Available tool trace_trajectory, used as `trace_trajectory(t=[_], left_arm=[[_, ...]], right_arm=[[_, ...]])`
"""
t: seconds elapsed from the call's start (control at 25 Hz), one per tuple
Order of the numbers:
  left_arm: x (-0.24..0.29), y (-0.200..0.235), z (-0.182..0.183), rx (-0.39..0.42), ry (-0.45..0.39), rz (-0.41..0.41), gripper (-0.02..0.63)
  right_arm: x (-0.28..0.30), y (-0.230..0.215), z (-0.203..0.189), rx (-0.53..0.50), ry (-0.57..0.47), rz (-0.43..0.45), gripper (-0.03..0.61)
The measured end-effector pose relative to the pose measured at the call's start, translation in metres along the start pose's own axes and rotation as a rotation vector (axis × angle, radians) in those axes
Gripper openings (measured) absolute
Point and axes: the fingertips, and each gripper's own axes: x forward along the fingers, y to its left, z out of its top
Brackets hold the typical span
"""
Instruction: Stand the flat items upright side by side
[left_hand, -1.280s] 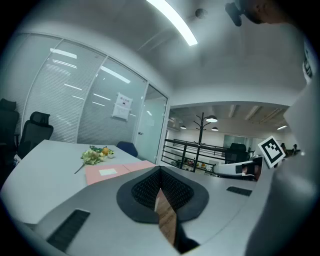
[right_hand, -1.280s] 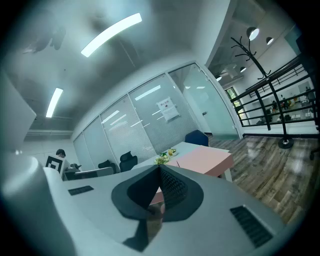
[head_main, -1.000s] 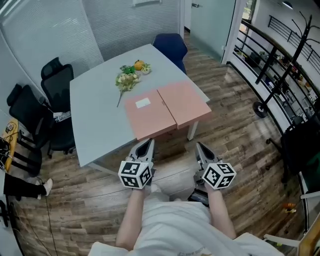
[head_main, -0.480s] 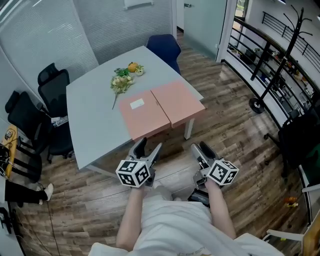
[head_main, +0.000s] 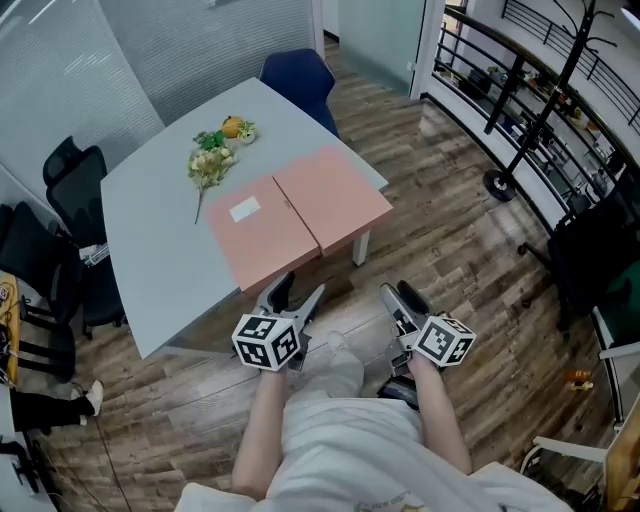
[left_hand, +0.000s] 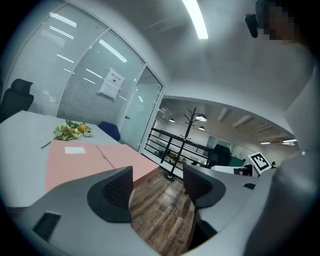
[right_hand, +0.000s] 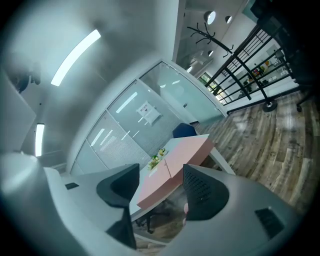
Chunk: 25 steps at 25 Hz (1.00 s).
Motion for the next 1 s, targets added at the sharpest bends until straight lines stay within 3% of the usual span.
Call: trace_trajectory(t=[0.28, 0.44, 0.76, 1.0], left_arm=[[0.086, 0.035, 0.011, -0.031, 0.058, -0.014, 0.298], [0.129, 0.057, 0.021, -0.004, 0.101, -0.009, 0.298], [0.183, 0.096, 0.029, 0.021, 0.176, 0.026, 0.298], [0.218, 0.111, 0.024, 0.041, 0.236, 0.006, 0.298]], right_arm=[[0.058, -0.060, 0.024, 0.020, 0.057, -0.062, 0.272], [0.098, -0.092, 0.038, 0.039, 0.086, -0.087, 0.272], [0.147, -0.134, 0.039, 0.102, 0.182, -0.116, 0.284], [0.169, -0.171, 0.048, 0.160, 0.180, -0.139, 0.291]])
